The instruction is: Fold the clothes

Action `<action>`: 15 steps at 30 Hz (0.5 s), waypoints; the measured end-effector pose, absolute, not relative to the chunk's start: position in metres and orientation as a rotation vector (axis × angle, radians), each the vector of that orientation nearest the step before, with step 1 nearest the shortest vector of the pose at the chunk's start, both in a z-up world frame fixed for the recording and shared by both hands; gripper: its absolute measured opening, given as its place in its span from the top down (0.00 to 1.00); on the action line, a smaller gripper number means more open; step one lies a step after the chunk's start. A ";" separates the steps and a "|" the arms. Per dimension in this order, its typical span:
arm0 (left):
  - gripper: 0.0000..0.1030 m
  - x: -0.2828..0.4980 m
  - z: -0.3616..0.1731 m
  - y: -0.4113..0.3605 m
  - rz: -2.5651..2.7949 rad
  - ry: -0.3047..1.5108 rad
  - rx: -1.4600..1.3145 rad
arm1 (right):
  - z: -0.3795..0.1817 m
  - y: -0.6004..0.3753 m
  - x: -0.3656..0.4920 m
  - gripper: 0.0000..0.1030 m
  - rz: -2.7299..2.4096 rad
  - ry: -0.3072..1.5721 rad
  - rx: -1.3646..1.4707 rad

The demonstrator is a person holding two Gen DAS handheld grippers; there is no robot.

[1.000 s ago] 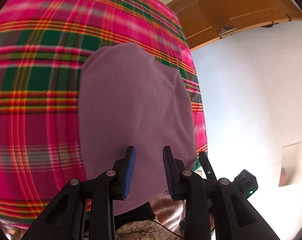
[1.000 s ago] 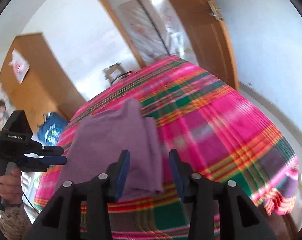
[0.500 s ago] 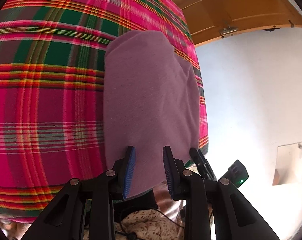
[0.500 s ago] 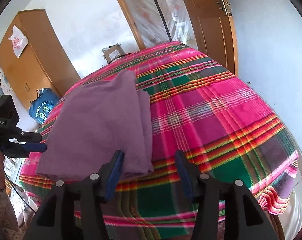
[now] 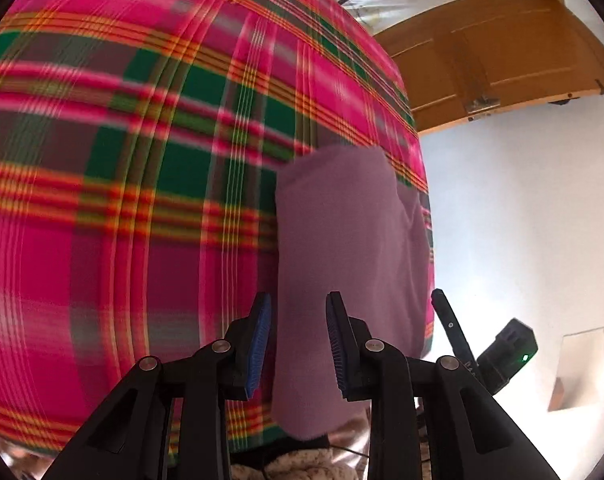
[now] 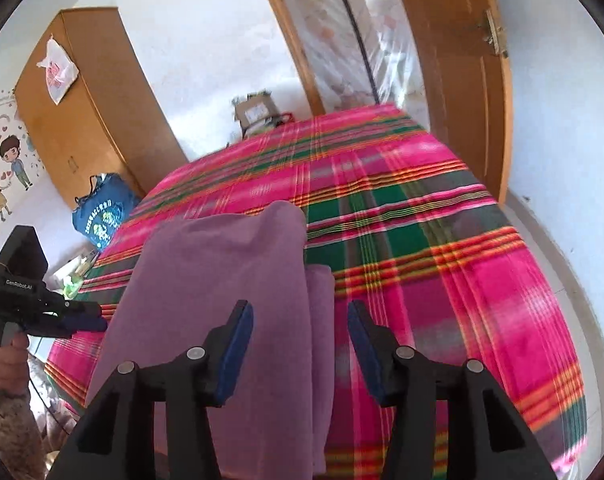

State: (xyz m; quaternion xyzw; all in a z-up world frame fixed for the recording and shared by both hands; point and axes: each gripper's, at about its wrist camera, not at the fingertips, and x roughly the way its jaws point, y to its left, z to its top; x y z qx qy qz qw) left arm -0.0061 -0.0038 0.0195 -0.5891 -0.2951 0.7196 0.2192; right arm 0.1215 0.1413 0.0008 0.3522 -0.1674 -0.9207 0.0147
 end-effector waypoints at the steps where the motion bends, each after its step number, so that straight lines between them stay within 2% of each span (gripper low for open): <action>1: 0.72 -0.012 0.019 -0.002 1.981 -0.816 -1.627 | 0.000 0.144 0.113 0.51 -2.831 -0.535 1.106; 10: 0.72 -0.047 0.000 -0.010 1.950 -0.912 -1.674 | -0.016 0.148 0.049 0.51 -2.574 -0.561 1.239; 15: 0.72 -0.063 -0.005 -0.008 1.946 -0.934 -1.678 | -0.018 0.163 0.016 0.52 -2.493 -0.700 1.222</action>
